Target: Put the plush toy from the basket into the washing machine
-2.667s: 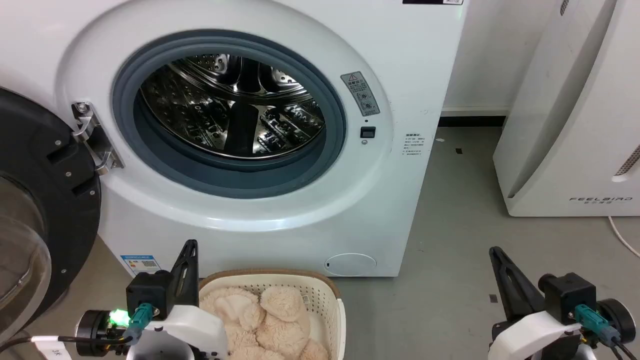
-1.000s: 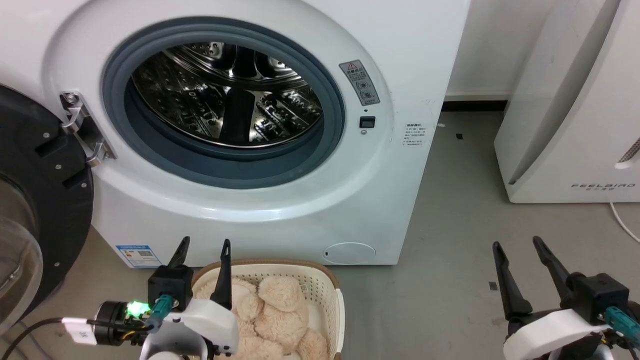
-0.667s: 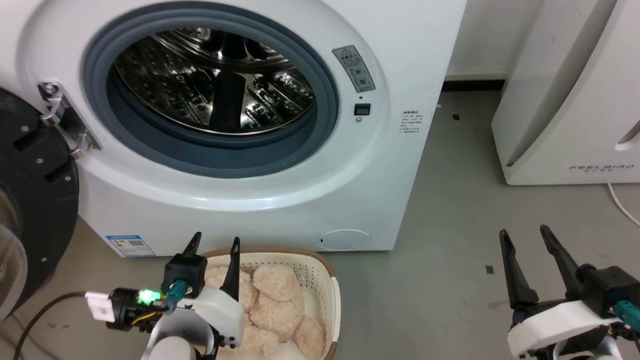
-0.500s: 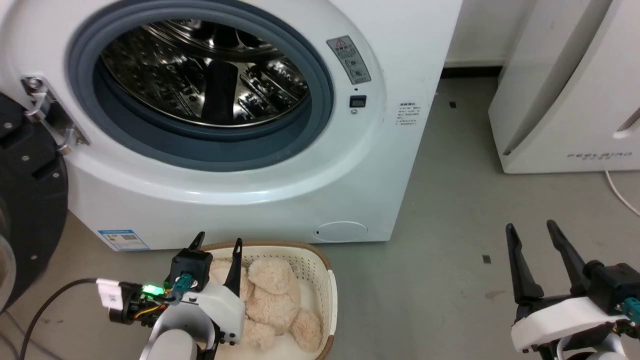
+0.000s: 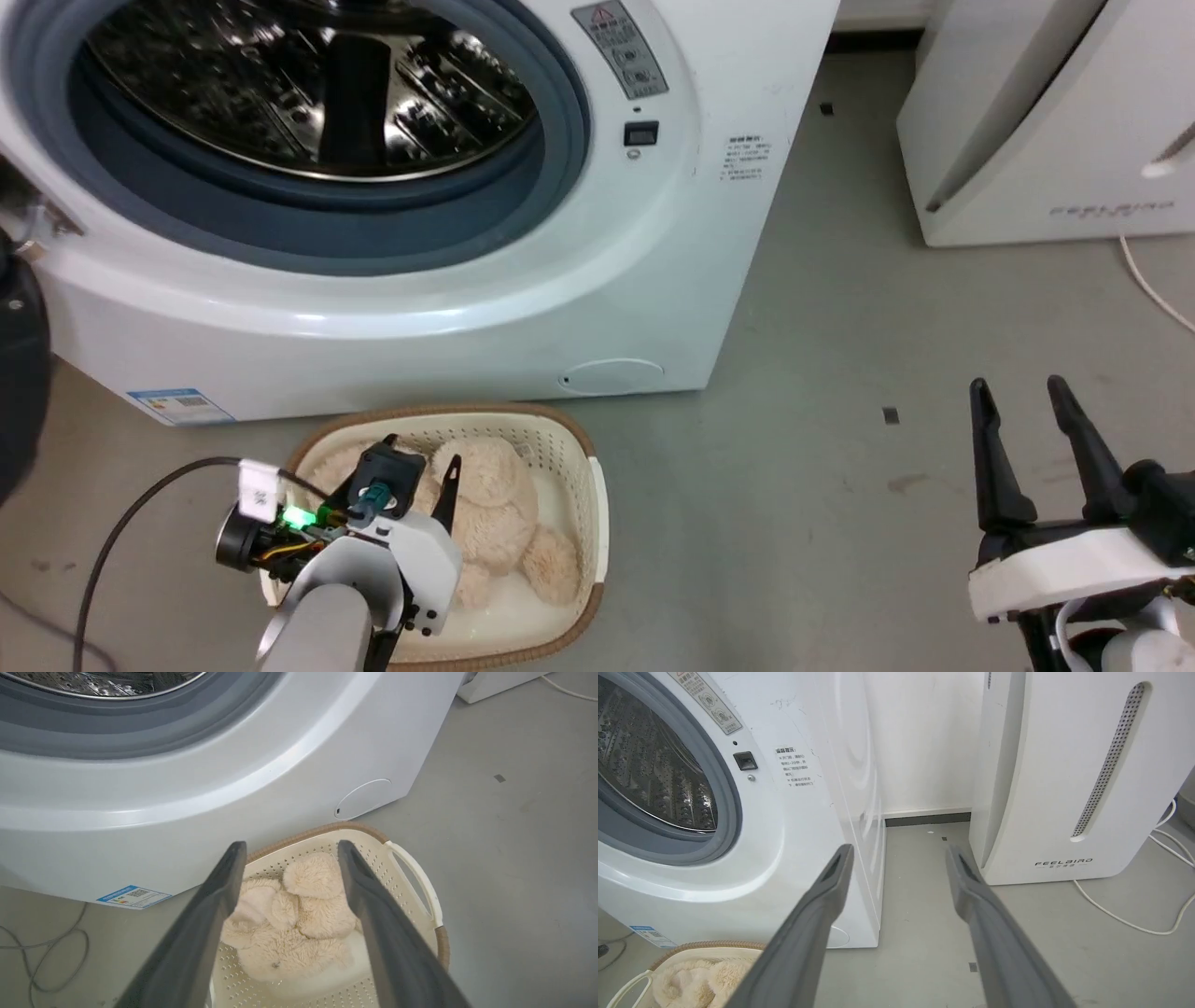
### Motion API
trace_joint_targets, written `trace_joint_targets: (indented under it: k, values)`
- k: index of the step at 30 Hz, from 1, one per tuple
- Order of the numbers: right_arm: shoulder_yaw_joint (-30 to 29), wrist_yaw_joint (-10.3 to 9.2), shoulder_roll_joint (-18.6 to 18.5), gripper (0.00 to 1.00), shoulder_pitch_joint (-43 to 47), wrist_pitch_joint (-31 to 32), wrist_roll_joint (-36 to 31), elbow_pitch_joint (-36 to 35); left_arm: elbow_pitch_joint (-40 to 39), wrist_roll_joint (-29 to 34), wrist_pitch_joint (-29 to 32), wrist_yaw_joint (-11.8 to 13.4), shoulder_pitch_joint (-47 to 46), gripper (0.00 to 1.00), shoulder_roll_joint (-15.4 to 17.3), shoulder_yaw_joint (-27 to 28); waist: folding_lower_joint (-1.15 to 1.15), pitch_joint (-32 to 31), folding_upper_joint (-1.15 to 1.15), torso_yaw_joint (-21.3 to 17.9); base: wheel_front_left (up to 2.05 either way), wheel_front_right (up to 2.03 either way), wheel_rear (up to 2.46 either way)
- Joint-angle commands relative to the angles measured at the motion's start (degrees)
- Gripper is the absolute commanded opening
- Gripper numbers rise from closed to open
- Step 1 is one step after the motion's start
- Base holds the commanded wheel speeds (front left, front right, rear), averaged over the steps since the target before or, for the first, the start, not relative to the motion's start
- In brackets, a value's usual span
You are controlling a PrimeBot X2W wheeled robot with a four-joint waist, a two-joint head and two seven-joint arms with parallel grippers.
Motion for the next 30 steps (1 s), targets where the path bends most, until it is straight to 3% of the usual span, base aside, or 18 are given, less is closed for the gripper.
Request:
trace_joint_targets:
  k: [1, 30]
  values:
    - [-0.4, -0.03, 0.0, 1.00, -1.1, -0.7, 0.6, -0.1, 1.3, 0.5, 0.3, -0.3, -1.6, 1.00, 0.6, -0.7, 0.00, 1.2, 0.00, -0.5, 0.00, 0.00, 0.00]
    - [-3.3, -0.04, 0.0, 1.00, -9.3, -4.2, 7.3, -1.5, 18.9, 4.0, 12.0, -2.5, -19.9, 1.00, 11.3, -19.3, 0.00, 21.8, 0.00, -4.8, 0.00, 0.00, 0.00]
